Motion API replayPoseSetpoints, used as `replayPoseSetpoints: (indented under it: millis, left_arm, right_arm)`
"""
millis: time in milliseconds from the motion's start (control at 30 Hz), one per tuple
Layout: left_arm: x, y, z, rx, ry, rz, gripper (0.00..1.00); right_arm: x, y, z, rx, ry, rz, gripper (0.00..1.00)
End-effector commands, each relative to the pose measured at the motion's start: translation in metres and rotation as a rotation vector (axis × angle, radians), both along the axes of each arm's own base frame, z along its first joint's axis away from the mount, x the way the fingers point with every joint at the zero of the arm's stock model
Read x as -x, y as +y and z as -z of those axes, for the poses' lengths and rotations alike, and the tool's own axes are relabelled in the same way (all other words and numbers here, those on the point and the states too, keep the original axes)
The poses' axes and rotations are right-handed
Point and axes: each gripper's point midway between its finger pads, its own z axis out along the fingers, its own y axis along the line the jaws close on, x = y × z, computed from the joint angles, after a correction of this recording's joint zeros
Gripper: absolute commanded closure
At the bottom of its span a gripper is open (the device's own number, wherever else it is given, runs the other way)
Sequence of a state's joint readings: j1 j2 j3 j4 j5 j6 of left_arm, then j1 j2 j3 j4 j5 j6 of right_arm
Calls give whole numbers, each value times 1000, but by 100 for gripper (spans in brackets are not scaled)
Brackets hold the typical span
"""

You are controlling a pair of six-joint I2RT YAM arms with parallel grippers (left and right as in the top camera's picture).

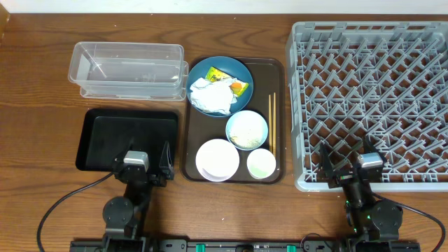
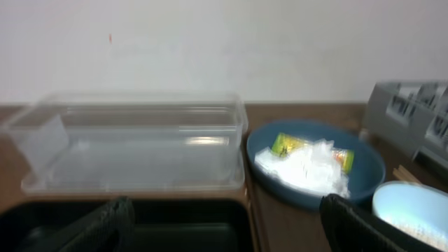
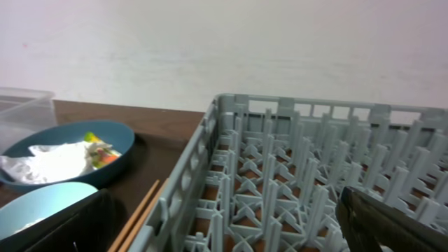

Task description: Sort waste into correct bins and load items into the dishwasher rack

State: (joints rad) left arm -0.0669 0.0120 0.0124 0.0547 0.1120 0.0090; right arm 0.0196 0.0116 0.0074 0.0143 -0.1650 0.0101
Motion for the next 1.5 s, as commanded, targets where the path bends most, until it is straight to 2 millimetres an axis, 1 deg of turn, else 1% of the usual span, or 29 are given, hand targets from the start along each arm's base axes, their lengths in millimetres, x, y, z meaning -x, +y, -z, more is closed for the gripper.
replayPoseSetpoints:
  millis: [0, 133, 267, 367, 433, 533, 633, 767, 933, 1033, 1167, 1233, 1333, 1433, 1467]
  left_arm:
    - [1, -4, -11, -15, -40, 24, 12]
    - [4, -4, -29, -12, -77, 25, 12]
    - [6, -3, -46, -11, -99, 24, 12]
    - [6, -4, -60, -12, -95, 26, 12]
    - [4, -5, -68, -13, -78, 34, 12]
    - [-1, -14, -81, -38, -30, 87, 12]
    - [-12, -20, -91, -47, 53, 119, 12]
    - [-34, -22, -98, -47, 210, 126, 12]
    - [-66, -28, -104, -50, 426, 142, 12]
    - [-88, -39, -108, -69, 541, 172, 12]
    - [-122, -62, -110, -97, 702, 228, 12]
    - [-136, -75, -105, -131, 790, 264, 12]
    - [-154, -96, -91, -189, 924, 320, 12]
    - [-178, -117, -71, -217, 977, 358, 12]
    - [-187, -126, -61, -222, 983, 371, 1]
  right_arm:
    - [3, 11, -4, 13, -15, -59, 1]
    - [5, 11, -18, 56, -51, -60, 1]
    - [9, 11, -40, 71, -83, -59, 1]
    - [12, 11, -54, 90, -71, -59, 1]
    - [12, 11, -61, 105, -50, -60, 1]
    - [10, 11, -72, 115, -6, -63, 1]
    - [4, 12, -83, 114, 41, -67, 1]
    - [-7, 19, -94, 125, 116, -117, 1]
    - [-22, 22, -95, 118, 279, -142, 1]
    - [-30, 26, -93, 109, 383, -166, 1]
    - [-39, 34, -87, 88, 514, -222, 1]
    - [-42, 36, -83, 81, 574, -233, 1]
    - [-47, 36, -75, 74, 637, -235, 1]
    - [-46, 46, -68, 45, 672, -298, 1]
    - [-44, 50, -66, 32, 686, -325, 1]
